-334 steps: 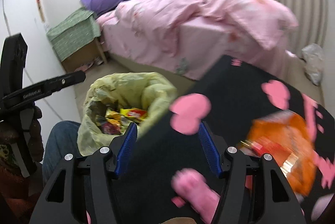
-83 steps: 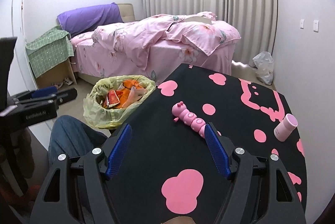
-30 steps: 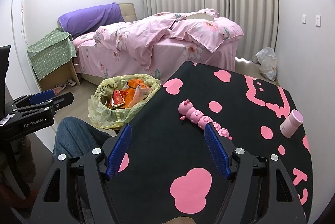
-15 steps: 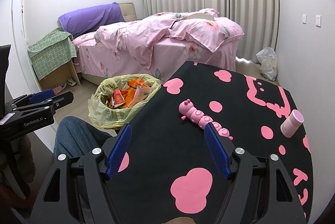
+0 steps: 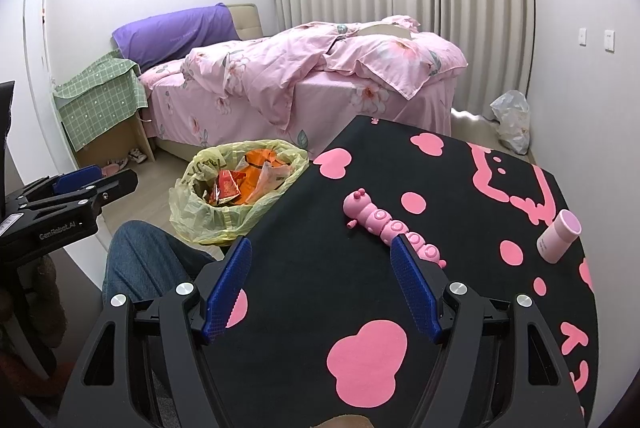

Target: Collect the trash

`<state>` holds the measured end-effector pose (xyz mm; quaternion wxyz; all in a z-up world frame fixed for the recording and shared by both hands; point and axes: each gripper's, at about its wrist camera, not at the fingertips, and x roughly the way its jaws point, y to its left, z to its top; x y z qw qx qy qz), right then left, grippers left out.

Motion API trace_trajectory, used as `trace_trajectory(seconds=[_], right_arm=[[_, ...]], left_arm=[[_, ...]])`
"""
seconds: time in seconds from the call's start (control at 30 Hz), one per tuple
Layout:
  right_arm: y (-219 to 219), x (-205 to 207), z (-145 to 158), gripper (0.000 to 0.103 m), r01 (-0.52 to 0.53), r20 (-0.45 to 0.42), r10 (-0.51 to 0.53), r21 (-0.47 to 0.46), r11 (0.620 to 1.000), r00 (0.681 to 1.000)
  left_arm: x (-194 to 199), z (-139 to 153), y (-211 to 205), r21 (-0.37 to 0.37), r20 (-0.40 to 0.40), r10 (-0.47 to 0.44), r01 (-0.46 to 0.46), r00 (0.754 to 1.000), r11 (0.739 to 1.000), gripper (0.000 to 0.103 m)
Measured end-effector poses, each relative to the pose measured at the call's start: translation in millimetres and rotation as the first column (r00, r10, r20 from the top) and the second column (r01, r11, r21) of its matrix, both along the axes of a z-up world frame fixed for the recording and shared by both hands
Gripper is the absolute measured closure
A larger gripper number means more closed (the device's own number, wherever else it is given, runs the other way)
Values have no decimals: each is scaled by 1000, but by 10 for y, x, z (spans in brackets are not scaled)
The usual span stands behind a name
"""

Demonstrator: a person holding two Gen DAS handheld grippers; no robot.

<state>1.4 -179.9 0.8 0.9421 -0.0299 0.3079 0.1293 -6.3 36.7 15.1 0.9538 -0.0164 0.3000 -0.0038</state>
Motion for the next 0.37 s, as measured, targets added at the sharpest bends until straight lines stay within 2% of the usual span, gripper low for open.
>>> trace_trajectory(seconds=[0.13,0.27,0.3,0.37], right_arm=[[-36,24,1,35,-7,-6,7,-10,1000,1000],[-350,202,7,35,-48,31,51,-69,996,998],[-401,266,-34,34,-68,22,70,-81,994,997],[-590,541,-223,34,-118,-59,112,-109,987,992]], left_arm=[[84,-24,-41,-14,-35,-20,20,999,1000,31],[441,-153,-244,-99,-122,-127,116,984,988,31],[514,-192,-337,-103,-131,-141,128,981,986,31],[722,-321,-605,-80,-135,-152,143,979,987,30]])
